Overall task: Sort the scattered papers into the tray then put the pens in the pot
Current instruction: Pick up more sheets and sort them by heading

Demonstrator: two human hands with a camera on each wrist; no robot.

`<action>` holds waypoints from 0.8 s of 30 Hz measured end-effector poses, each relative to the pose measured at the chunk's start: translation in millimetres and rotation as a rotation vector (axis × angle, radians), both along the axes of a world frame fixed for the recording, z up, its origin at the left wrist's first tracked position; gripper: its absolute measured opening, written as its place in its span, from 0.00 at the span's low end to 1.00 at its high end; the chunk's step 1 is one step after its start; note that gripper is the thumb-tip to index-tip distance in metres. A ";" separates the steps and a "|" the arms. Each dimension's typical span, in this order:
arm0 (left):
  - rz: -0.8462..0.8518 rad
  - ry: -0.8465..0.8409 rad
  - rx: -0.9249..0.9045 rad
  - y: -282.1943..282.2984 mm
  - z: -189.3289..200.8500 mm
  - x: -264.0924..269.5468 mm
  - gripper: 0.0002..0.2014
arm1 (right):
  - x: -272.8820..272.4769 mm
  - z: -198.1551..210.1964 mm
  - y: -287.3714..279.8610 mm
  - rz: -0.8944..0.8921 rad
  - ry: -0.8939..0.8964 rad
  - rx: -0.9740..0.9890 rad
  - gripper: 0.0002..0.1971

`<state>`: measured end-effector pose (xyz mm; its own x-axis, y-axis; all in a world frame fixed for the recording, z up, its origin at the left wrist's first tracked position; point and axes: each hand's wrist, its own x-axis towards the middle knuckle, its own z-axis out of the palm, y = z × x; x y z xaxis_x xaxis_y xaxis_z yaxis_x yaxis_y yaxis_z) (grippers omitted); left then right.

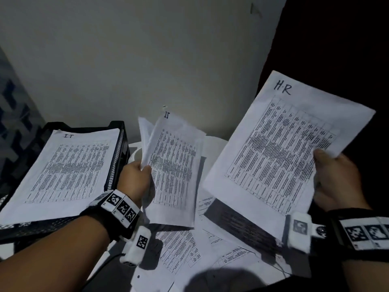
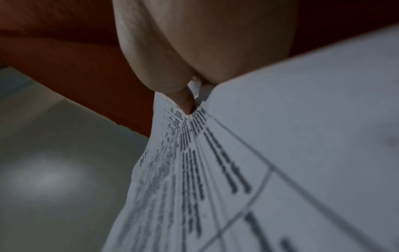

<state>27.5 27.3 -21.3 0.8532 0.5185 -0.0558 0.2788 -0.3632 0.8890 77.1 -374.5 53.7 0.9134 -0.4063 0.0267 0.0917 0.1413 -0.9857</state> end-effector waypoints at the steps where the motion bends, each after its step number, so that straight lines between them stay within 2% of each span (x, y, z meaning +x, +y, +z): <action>1: -0.014 -0.007 -0.008 -2.5 1.3 -1.2 0.09 | -2.0 2.1 2.4 0.013 0.005 0.025 0.16; 5: -0.164 -0.025 -0.334 -21.7 11.8 -9.4 0.09 | -13.2 -3.7 30.2 0.154 0.072 0.069 0.13; 10: -0.415 -0.033 -0.636 -46.1 33.2 -18.8 0.09 | -18.2 -50.0 73.2 0.358 0.300 0.179 0.16; 15: -0.570 0.012 -0.758 -49.9 36.4 -24.3 0.13 | -23.1 -71.4 93.5 0.372 0.568 0.305 0.16; 18: -0.579 0.066 -0.687 -47.1 33.3 -26.0 0.13 | -32.5 -72.5 105.0 0.440 0.631 0.354 0.17; 21: -0.581 0.123 -0.661 -42.7 28.2 -24.6 0.14 | -34.8 -76.6 109.8 0.419 0.651 0.300 0.14; 24: -0.396 0.141 -0.790 -40.4 21.6 -18.5 0.24 | -28.0 -79.5 107.1 0.297 0.591 0.176 0.11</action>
<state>9.0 -13.0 0.3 0.9197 -0.0472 -0.3897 0.3887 0.2478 0.8874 49.1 -267.4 -25.9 0.8277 -0.0885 -0.5542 -0.5223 0.2398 -0.8184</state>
